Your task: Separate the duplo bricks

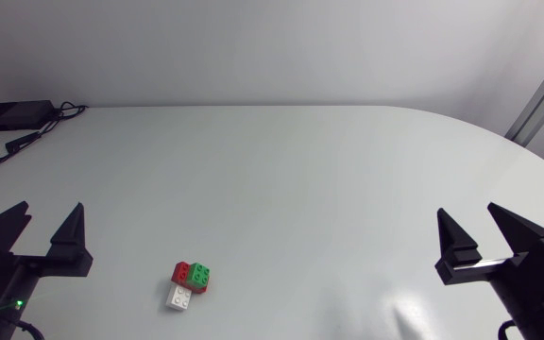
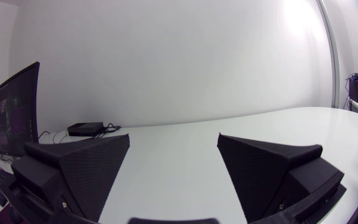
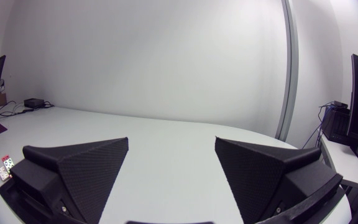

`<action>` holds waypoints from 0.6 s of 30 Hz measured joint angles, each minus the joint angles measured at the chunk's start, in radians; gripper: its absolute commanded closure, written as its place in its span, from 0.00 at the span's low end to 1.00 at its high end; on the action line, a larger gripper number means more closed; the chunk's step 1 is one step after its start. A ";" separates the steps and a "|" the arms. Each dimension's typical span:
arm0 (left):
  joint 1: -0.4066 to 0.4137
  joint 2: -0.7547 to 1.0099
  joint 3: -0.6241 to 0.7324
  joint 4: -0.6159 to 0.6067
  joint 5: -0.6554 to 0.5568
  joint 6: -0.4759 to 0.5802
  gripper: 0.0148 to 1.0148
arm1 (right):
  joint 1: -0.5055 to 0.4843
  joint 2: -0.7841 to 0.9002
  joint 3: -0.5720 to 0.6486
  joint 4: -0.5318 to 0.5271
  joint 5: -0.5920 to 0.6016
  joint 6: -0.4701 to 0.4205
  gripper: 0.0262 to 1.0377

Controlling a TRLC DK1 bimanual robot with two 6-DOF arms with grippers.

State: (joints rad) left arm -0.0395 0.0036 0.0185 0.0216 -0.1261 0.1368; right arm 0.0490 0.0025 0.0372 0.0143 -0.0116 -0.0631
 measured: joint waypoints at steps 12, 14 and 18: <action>0.000 0.000 0.063 -0.097 0.000 0.000 0.03 | 0.018 0.000 0.000 0.000 0.000 0.000 0.04; 0.000 0.000 0.095 -0.118 0.000 0.000 0.03 | 0.031 0.000 0.000 -0.001 -0.001 0.000 0.04; 0.000 0.001 0.160 -0.166 0.000 0.000 0.03 | 0.039 0.000 0.016 -0.032 -0.001 0.000 0.04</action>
State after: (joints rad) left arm -0.0391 0.0048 0.1787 -0.1440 -0.1261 0.1368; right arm 0.0883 0.0025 0.0528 -0.0181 -0.0128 -0.0631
